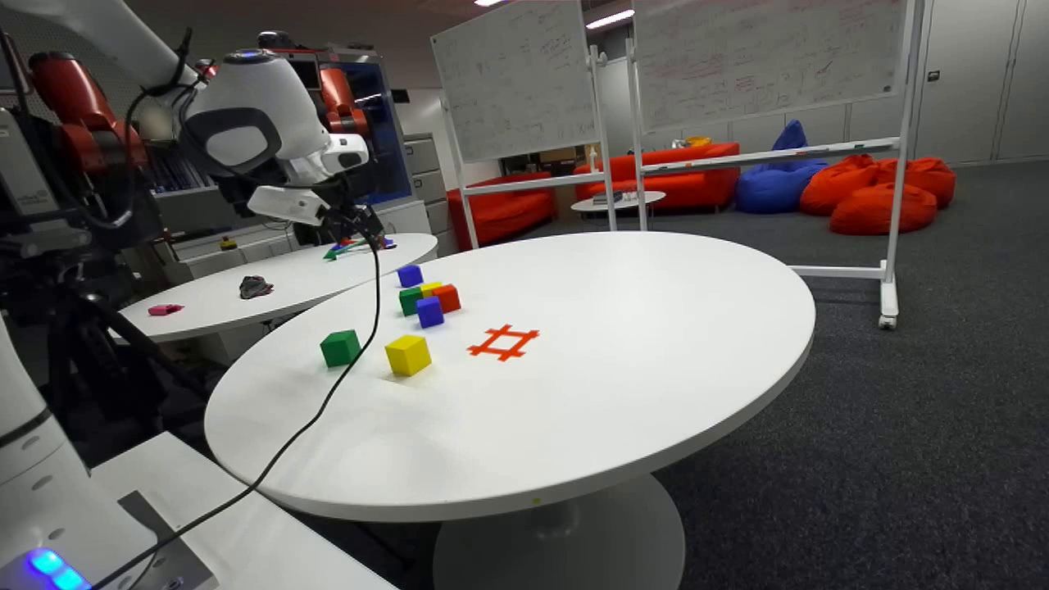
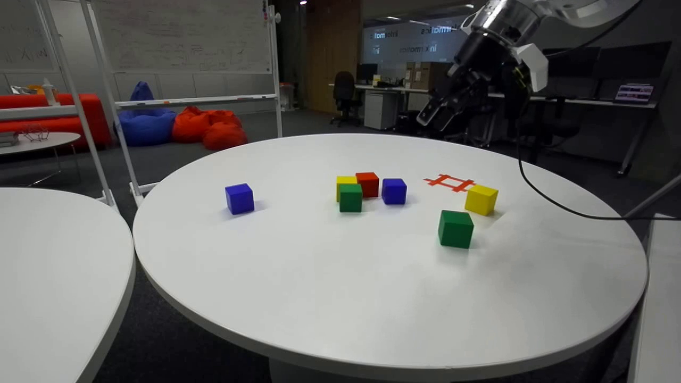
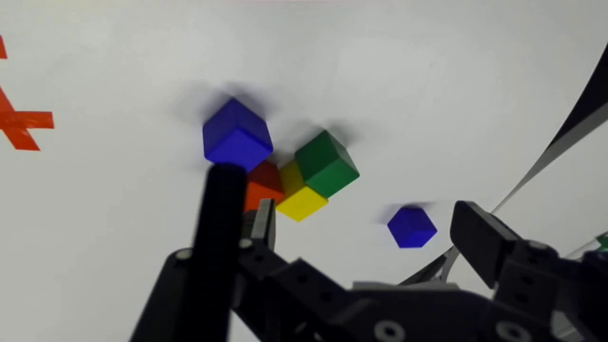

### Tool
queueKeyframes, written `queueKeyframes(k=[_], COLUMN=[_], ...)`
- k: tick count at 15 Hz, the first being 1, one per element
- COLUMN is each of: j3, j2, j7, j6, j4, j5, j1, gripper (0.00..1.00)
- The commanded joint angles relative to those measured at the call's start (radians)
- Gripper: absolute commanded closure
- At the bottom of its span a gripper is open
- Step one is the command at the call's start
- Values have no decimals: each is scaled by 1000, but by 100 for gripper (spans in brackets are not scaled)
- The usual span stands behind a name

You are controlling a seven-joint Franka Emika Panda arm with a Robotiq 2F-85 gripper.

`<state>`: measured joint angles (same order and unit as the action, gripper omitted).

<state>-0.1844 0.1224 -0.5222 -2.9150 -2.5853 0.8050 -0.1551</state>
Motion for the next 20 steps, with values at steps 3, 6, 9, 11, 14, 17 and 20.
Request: queueKeyframes(k=[3,6,9,11,14,17,20], j3=[103,130,136,130,130,111,46], j2=[110,133,140,113,113,108,92], j7=[-137,-166,-167,-141,-141,-122,-13], j6=[2,-19,-19,-4,-4,5,-2], j4=[-16,-17,-20,0,0,-19,-78], j5=[179,233,249,218,220,119,-186], j1=[0,-12,-7,-1,-1,23,123], gripper=[0,0,0,0,0,0,0])
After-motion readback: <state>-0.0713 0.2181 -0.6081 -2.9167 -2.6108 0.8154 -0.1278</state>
